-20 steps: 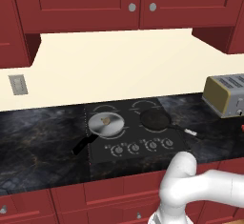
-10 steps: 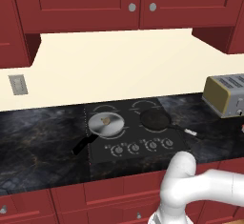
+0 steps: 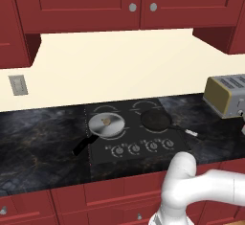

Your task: Place both pans onto different burners. Then place the garlic and the steak on different pans.

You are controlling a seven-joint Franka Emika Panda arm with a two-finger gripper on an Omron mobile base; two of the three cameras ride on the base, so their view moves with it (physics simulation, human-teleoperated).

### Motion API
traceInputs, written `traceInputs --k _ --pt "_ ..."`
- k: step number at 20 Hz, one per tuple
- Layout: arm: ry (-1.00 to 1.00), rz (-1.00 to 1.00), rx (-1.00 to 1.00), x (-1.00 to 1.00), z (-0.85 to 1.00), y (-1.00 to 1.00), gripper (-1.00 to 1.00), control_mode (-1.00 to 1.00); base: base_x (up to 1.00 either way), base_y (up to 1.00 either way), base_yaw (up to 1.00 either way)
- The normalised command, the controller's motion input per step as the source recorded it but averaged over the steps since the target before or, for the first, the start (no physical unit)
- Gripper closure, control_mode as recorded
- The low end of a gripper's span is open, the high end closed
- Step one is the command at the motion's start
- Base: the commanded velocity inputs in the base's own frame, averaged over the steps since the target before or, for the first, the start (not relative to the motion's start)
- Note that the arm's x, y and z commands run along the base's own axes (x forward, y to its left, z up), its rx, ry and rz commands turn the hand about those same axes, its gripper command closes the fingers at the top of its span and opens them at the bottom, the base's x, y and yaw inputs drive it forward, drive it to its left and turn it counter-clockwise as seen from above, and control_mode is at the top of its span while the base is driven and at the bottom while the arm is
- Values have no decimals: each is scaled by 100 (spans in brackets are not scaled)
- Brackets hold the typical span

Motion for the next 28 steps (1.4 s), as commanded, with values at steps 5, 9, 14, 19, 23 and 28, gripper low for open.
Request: traceInputs --k 5,9,14,19,23,28 --pt "6 0 0 0 -22 0 -100 -100 0 0 0" --pt "2 0 0 0 -20 0 -100 -100 0 0 0" --pt "1 0 0 0 -10 0 100 -100 0 0 0" --pt "-5 0 0 0 -12 0 100 -100 0 0 0" --pt "-2 0 0 0 -24 0 100 -100 0 0 0" --pt "-7 0 0 -19 13 2 100 -100 0 0 0"
